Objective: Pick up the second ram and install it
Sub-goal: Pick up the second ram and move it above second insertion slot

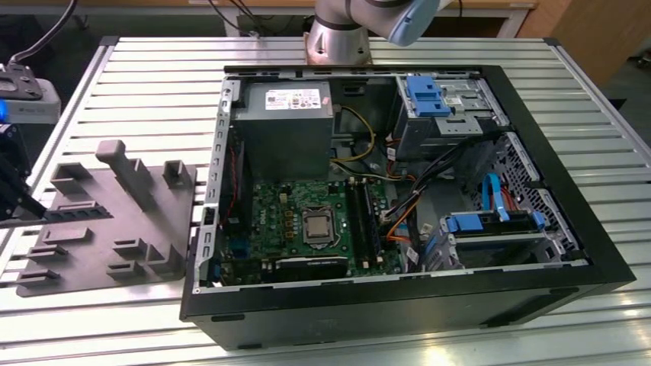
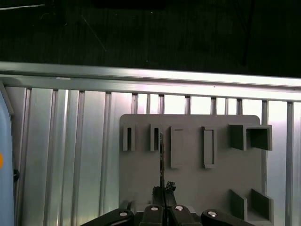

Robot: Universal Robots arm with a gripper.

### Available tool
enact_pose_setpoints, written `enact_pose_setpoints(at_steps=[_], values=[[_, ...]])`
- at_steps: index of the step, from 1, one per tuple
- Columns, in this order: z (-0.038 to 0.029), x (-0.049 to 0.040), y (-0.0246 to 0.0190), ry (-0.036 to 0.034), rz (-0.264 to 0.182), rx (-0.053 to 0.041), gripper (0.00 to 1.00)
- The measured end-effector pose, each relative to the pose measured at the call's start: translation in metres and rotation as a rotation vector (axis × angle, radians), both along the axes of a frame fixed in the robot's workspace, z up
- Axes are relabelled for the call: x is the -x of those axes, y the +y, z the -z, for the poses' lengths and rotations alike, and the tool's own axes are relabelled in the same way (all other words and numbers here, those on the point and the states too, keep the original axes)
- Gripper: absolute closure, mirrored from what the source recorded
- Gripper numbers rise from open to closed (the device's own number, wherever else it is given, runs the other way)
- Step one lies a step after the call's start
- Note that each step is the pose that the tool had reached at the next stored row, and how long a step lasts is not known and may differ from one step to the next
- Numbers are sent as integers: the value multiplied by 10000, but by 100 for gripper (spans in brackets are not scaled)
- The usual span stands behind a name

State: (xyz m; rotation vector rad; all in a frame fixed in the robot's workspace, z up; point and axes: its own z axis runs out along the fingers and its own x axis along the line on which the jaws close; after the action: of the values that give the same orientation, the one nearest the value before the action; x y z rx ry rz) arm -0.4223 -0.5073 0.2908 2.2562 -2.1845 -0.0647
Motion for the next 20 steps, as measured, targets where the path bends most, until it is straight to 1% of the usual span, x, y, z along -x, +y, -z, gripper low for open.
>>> enact_pose_setpoints(at_steps=[20], values=[[-134,12,0,-82,0,-5,88]])
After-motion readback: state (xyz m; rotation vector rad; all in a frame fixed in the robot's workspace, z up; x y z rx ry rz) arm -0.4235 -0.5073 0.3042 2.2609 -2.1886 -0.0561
